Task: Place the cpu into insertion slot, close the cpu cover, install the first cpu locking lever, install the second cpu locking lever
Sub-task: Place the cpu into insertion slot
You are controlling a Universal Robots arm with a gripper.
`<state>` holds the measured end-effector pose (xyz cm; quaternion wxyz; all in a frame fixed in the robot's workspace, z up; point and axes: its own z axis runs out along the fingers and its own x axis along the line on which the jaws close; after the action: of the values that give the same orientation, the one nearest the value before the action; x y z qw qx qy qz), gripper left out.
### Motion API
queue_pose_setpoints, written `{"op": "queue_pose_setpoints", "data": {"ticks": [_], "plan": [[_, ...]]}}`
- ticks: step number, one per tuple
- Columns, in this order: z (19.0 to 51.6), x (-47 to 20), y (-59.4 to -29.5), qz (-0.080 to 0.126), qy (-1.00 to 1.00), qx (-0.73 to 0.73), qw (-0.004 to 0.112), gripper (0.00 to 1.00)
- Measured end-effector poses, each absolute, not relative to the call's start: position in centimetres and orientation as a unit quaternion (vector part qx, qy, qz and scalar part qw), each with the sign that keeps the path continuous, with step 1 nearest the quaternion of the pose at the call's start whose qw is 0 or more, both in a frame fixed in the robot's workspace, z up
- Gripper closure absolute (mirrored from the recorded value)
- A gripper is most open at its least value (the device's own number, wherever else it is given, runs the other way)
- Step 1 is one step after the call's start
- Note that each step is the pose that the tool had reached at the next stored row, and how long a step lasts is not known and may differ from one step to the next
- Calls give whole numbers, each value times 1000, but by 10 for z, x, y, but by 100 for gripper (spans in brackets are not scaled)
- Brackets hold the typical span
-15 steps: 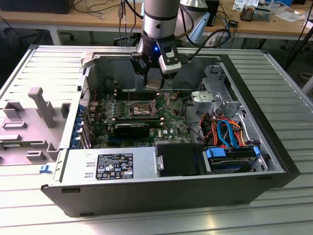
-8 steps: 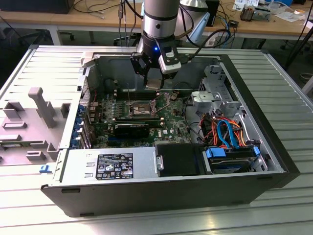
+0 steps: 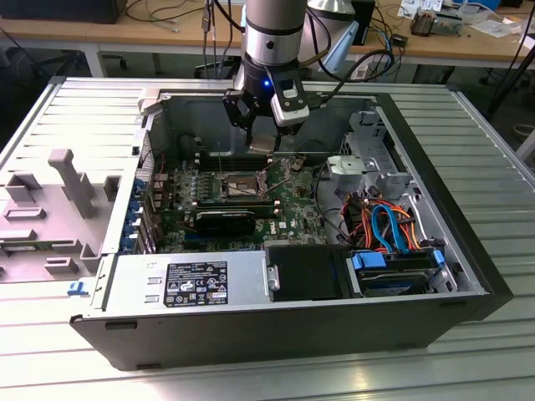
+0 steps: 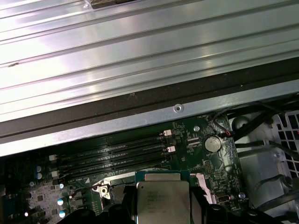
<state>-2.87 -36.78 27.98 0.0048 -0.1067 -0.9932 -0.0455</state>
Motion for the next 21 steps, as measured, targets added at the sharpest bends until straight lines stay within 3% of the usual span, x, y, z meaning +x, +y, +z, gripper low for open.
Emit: {"op": "queue_pose_setpoints", "data": {"ticks": [21], "plan": [[280,-29,-368,-46,-992,-114,5,45]]}}
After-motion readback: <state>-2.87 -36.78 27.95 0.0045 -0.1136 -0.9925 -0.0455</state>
